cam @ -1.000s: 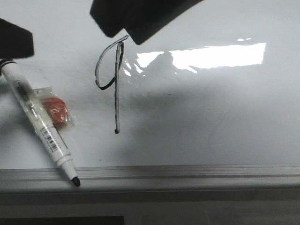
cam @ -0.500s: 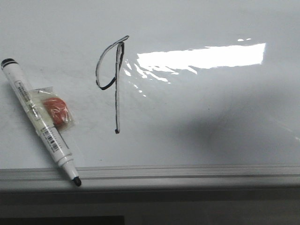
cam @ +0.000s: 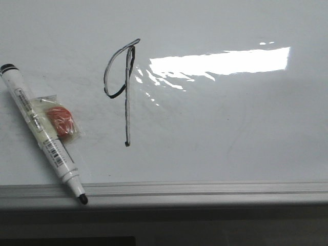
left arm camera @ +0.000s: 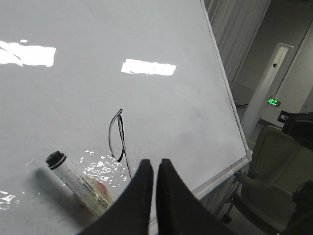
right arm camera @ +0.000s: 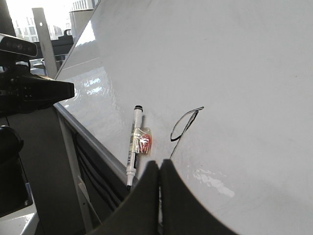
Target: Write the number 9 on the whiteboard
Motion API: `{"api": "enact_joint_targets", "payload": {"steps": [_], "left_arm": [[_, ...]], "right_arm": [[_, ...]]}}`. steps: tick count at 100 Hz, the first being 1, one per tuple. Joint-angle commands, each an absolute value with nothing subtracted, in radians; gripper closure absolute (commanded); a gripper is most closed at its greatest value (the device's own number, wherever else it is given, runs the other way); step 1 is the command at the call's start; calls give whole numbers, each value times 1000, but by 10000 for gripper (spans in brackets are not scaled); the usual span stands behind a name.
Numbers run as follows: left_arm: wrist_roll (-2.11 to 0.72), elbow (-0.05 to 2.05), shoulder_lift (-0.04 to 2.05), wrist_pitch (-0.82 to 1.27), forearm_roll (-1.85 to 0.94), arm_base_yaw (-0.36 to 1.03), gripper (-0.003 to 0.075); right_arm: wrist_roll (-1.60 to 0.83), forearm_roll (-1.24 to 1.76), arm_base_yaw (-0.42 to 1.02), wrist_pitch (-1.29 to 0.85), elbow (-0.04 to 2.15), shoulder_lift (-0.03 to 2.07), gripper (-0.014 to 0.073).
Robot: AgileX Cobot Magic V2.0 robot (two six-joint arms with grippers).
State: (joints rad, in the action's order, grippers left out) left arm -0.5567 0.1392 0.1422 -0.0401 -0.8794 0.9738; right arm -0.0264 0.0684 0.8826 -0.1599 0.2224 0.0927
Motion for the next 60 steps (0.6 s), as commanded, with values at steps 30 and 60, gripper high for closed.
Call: {"api": "enact_joint_targets", "payload": {"steps": [30,60], "left_arm": [[-558,166,151,-74,-882,972,741],[-558,147,151,-92,-865,950,741]], "right_arm": [[-36,57,882,-87,220,58,657],[-36,57,882,-87,220,58,657]]}}
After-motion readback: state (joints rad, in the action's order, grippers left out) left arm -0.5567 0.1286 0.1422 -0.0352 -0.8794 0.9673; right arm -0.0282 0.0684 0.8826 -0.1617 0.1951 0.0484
